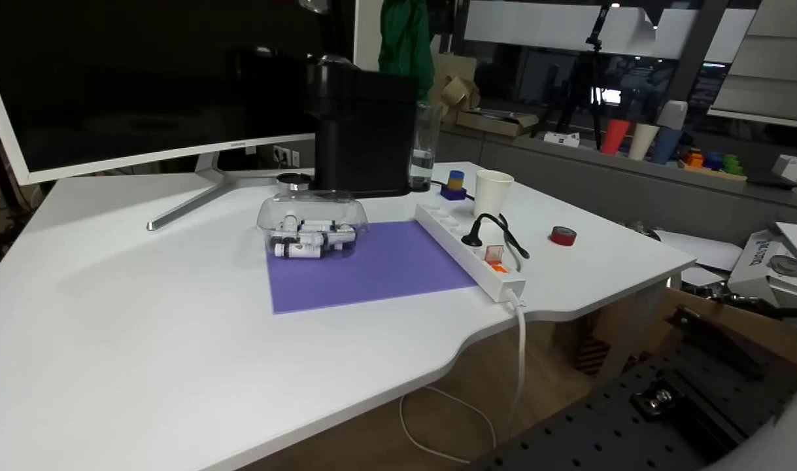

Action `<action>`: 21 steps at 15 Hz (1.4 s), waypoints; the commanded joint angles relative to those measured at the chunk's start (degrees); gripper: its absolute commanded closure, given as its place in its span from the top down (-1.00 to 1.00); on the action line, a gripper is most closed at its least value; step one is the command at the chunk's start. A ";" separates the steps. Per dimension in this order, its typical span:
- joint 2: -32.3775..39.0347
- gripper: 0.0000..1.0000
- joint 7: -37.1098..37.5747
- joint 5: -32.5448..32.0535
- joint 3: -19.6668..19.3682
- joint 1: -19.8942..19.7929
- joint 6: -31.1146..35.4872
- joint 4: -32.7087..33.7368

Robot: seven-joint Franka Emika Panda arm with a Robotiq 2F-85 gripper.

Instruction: Turn off the extension cord

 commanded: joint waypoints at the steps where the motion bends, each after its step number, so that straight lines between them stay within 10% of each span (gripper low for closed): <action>1: 0.41 1.00 0.87 -1.05 -1.27 1.35 -0.11 0.08; 8: -0.48 1.00 1.44 -1.74 -6.43 -2.88 5.01 -6.27; 10: 3.71 0.46 1.74 -3.57 -8.60 -7.04 6.65 -4.27; 15: 13.54 -0.07 -1.36 -7.57 -16.02 -15.24 19.73 -4.52; 21: 27.31 -0.88 -19.22 -4.65 -26.64 -14.46 37.97 -4.64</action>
